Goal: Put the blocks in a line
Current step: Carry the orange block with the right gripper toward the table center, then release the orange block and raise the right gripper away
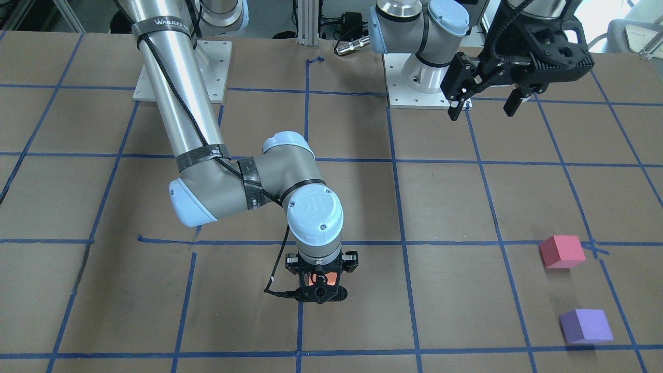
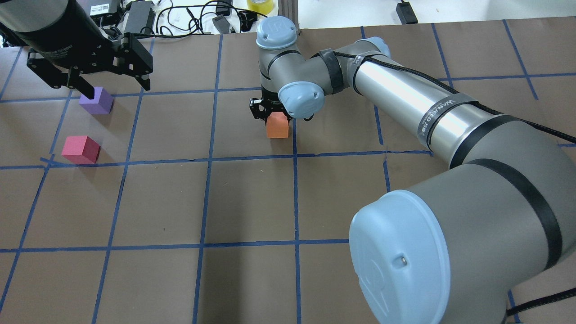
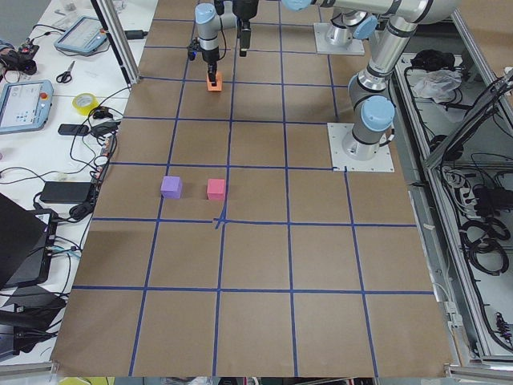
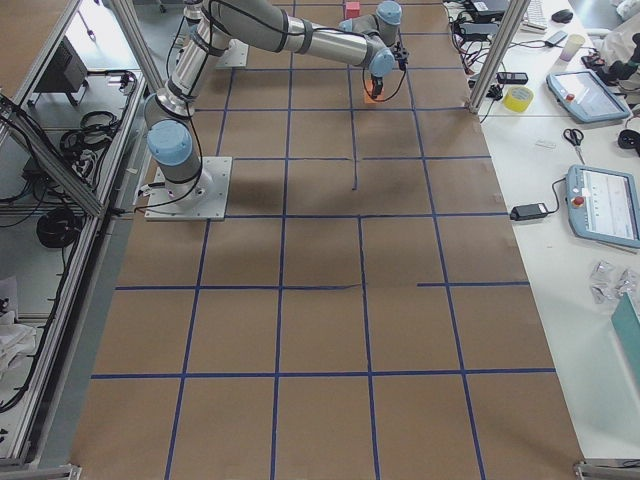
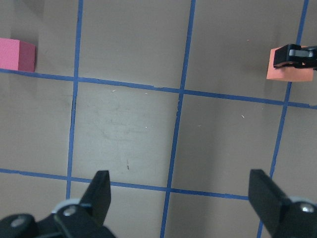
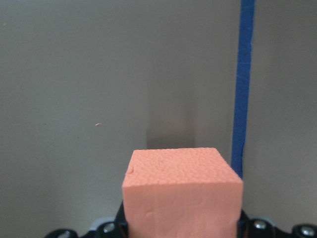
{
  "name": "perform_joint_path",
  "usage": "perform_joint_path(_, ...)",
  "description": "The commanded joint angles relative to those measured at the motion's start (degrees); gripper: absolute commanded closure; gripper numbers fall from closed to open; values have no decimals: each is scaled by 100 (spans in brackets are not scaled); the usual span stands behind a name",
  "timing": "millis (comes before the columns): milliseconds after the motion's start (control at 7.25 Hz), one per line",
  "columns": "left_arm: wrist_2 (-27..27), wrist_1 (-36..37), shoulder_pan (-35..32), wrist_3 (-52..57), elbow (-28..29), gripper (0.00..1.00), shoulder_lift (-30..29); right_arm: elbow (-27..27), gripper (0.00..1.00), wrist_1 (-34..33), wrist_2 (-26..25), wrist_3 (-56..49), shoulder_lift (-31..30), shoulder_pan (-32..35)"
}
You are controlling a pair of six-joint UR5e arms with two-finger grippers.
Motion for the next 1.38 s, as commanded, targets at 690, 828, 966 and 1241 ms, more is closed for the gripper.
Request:
perform_joint_path(690,6,-80,3,12,17,0,56,-155,0,77,17,94,14,58)
perform_joint_path(828,24,-184,3,21,35,0,56,-147,0,190,0,129,-231,58)
perform_joint_path(966,33,-186,20,21,53,0,30,-138,0,539,0,121,-651,-64)
perform_joint_path(1241,50,-177,160,448,271,0,-93,2,0,1548,-18,25,-1626,-485)
